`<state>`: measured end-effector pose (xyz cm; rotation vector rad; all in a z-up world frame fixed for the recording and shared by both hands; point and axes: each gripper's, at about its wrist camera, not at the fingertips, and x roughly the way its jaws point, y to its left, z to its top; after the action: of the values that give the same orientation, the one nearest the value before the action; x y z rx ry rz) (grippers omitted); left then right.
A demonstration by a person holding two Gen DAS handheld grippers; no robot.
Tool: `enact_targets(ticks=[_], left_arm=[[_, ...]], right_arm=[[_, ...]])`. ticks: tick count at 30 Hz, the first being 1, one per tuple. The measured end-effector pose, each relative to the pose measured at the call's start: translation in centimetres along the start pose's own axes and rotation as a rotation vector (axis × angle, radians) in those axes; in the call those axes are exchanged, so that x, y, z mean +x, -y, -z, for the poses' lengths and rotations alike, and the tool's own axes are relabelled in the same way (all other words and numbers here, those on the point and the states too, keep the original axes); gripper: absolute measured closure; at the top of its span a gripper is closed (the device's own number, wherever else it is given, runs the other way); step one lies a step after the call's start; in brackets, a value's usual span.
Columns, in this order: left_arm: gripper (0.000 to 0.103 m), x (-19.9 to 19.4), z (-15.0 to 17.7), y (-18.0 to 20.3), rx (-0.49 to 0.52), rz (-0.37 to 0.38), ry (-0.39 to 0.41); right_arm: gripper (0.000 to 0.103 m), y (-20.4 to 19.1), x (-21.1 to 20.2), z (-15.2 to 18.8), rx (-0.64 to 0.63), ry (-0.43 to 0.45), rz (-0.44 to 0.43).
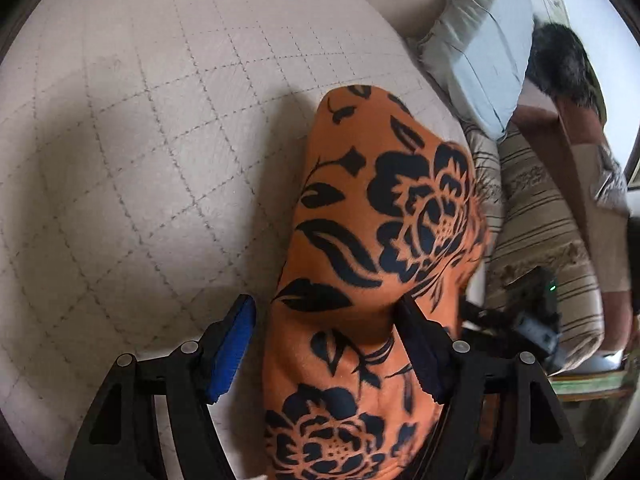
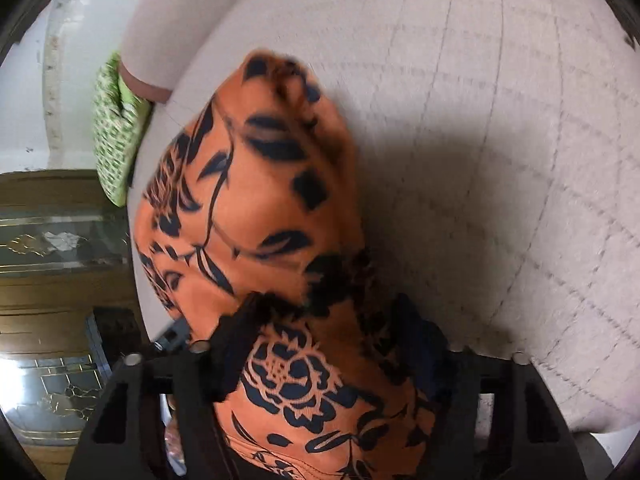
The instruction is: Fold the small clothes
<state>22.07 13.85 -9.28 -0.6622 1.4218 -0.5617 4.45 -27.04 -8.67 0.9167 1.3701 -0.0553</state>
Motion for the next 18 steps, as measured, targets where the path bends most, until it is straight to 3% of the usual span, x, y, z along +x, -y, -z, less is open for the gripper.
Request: enact_targets(ticks=[4,6,8,10,13,15,16,18], left_arm=[[0.034,0.9,-0.7,0.6,0.022,-0.039,-0.019],[0.051,1.0,-0.7,1.0,0.050,-0.057,-0.018],[0.057,0.2,-0.4,1.2,0.059,-0.046,0.006],[0.057,0.0,-0.4,0.9,0.051,-0.031,0.019],[0.040,0.5,-0.5,0.7,0.029,-0.070,0.023],[0.039,0.9,-0.2,0.8,0.016,-0.060,0.021],[0.041,1.1,-0.3,1.0,0.020,-0.055,0.015],[0.061,1.0,-0.2,1.0,0.010,-0.019,0.006]], right_arm=[[0.046,0.1,0.1,0.4,-0.001,0.001,-0.013],[0.052,-0.1,0.3,0.4,0.005,-0.005,-0.026],[0.059,-0.4,0.4,0.6,-0.017,-0.007,-0.008],[0.059,-1.7,1.2,-0.6,-0.036,-0.005,0.019],[0.054,-1.4,1.3,-0.8,-0.015,-0.011,0.016],[0.053,-0.9,1.4,-0.9,0.008,-0.021,-0.006],[0.054,-1.0,1.4,-0.9,0.004,-0.022,-0.005],[0.060,-1.5,1.4,-0.7,-0.031,-0.025,0.008]])
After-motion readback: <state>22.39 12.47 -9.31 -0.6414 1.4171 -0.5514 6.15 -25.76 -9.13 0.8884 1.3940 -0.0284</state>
